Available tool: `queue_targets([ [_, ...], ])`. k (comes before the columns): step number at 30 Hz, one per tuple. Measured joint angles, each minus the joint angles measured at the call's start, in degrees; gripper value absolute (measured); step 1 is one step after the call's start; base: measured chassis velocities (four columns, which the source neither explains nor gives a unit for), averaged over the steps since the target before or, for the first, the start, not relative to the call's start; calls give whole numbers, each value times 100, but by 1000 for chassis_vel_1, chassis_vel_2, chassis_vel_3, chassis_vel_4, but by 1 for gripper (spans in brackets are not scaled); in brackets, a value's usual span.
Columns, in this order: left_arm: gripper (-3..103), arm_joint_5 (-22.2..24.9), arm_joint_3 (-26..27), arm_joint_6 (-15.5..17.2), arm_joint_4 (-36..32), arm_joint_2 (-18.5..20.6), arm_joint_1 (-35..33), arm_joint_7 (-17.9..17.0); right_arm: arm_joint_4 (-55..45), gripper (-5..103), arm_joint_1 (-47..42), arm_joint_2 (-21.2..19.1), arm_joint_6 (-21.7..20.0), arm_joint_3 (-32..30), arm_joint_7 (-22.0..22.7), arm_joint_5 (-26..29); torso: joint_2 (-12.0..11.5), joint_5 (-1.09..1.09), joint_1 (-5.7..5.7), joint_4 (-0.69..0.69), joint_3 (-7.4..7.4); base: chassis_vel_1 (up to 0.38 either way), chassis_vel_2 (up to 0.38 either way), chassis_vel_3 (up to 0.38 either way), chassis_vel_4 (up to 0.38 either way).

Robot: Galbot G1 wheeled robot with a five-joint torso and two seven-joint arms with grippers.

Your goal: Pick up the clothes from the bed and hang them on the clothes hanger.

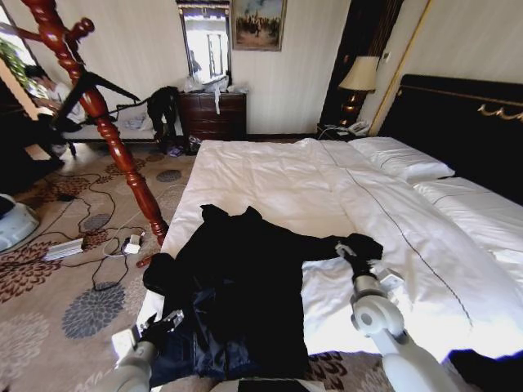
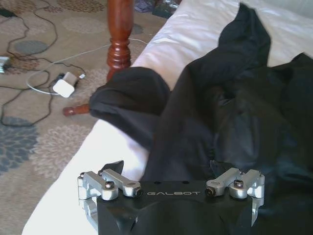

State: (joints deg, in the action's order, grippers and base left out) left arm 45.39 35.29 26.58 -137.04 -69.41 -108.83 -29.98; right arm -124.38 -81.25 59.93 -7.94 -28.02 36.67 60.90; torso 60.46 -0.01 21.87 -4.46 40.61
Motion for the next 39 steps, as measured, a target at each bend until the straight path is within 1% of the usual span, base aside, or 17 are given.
queue_targets([
  [5, 100, 11, -404, 129, -3, -59, 119, -47, 48, 100, 71, -46, -88, 111, 27, -56, 0, 2, 0, 0, 1, 0, 0, 0, 0],
  [8, 100, -469, -636, -21, 279, -111, 321, 33, 66, 100, 9, -142, -144, 125, -17, -110, -1, 0, 0, -1, 1, 0, 0, 0, 0],
  [10, 100, -494, -613, -55, 279, -139, 379, 58, 15, 100, -17, -203, -189, 142, -89, -49, -1, 1, 0, -1, 1, 0, 0, 0, 0],
  [12, 100, -305, -378, -64, 84, -216, 520, 71, -169, 100, -6, -365, -297, 229, -282, 343, 0, -1, 0, -3, 1, 0, 0, 0, 0],
  [14, 100, -90, 89, -94, -223, -267, 645, 65, -358, 100, 258, -622, -496, 469, -550, 1158, 0, 2, 0, -3, 1, 0, 0, 0, 0],
  [16, 100, -135, 265, -141, -249, -275, 664, 63, -368, 100, 394, -708, -546, 570, -646, 1349, 0, 1, 0, -2, 0, 0, 0, 0, 0],
  [18, 100, -598, 620, -326, -115, -351, 671, 57, -223, 100, 1056, -934, -660, 1113, -923, 1812, 0, 1, 0, -2, 1, 0, 0, 0, 0],
  [21, 100, -1492, 771, -619, 155, -716, 649, 58, 377, 100, 2387, -921, -694, 2205, -1072, 2321, -1, -2, 0, 1, 1, 0, 0, 0, 0],
  [22, 100, -1492, 771, -619, 155, -716, 649, 58, 377, 100, 2387, -921, -694, 2205, -1072, 2321, -1, -2, 0, 1, 1, 0, 0, 0, 0],
  [23, 100, -1873, 828, -781, 258, -949, 652, 65, 767, 100, 2970, -776, -690, 2700, -1097, 2419, -1, 0, 1, 1, 2, 0, 0, 0, 0],
  [25, 100, -2326, 979, -1009, 387, -1301, 712, 65, 1430, 100, 3874, -435, -655, 3376, -1161, 2430, -1, -1, 1, 2, 2, 0, 0, 0, 0],
  [27, 100, -2500, 1245, -1145, 552, -1618, 848, -10, 2169, 100, 4609, 198, -624, 3955, -1219, 2352, -1, -3, 2, 2, 2, 0, 0, 0, 0],
  [28, 100, -2500, 1245, -1145, 552, -1618, 848, -10, 2169, 100, 4609, 198, -624, 3955, -1219, 2352, -1, -3, 2, 2, 2, 0, 0, 0, 0],
  [30, 100, -2318, 1524, -1167, 645, -1746, 964, -124, 2856, 100, 4980, 928, -603, 4329, -1326, 2183, -2, 0, 3, 5, 2, 0, 0, 0, 0],
  [32, 100, -2005, 1844, -1133, 687, -1752, 1035, -219, 3342, 100, 5137, 1372, -587, 4541, -1424, 1981, -1, -3, 2, 4, 2, 0, 0, 0, 0],
  [36, 100, -1591, 2422, -1038, 808, -1623, 1139, -285, 3860, 100, 5229, 1738, -541, 4707, -1517, 1705, -1, 0, 2, -4, 1, 0, 0, 0, 0],
  [39, 100, -1416, 2730, -1002, 987, -1527, 1224, -343, 4147, 100, 5275, 1921, -479, 4766, -1588, 1509, -1, -1, 2, -4, 2, 0, 0, 0, 0],
])
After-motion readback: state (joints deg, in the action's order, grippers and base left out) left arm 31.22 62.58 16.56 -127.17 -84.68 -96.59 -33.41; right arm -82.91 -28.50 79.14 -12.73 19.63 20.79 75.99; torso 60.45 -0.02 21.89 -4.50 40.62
